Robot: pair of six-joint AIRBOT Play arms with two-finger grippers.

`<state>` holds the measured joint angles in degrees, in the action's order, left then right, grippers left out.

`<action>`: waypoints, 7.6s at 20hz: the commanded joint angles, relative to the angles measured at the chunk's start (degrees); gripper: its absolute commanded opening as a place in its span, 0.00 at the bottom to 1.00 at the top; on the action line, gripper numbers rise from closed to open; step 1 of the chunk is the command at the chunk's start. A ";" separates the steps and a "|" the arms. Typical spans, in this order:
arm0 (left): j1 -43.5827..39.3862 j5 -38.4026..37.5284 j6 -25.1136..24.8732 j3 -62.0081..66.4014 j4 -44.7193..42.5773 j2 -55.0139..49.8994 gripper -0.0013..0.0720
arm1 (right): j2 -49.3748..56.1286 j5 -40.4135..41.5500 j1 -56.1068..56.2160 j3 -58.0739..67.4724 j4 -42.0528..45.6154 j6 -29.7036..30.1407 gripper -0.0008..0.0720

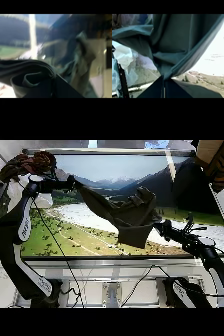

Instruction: Fold the shirts.

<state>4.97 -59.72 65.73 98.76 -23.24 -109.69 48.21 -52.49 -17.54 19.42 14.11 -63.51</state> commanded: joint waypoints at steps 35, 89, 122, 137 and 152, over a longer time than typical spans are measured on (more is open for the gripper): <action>-22.32 -19.65 9.18 1.25 -12.61 -0.13 0.94 | -17.88 -28.59 -22.38 26.77 34.93 -13.14 0.04; -23.30 -16.96 25.75 13.00 -31.67 -11.28 0.83 | -17.88 -27.65 -22.38 26.77 37.97 -12.59 0.04; -22.75 -15.85 22.67 15.85 -44.68 -11.32 0.63 | -17.88 -27.96 -22.47 26.77 40.85 -12.59 0.04; -22.84 3.74 18.29 15.93 -18.32 -7.74 0.05 | -17.86 -27.32 -22.47 26.77 40.85 -12.02 0.04; -20.28 10.38 25.27 15.93 -22.69 -10.12 0.97 | -17.88 -30.25 -22.36 26.77 27.63 -7.74 0.04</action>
<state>-15.53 -45.54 92.64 114.63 -47.05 -119.74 30.30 -81.19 -39.94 46.17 51.46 -74.22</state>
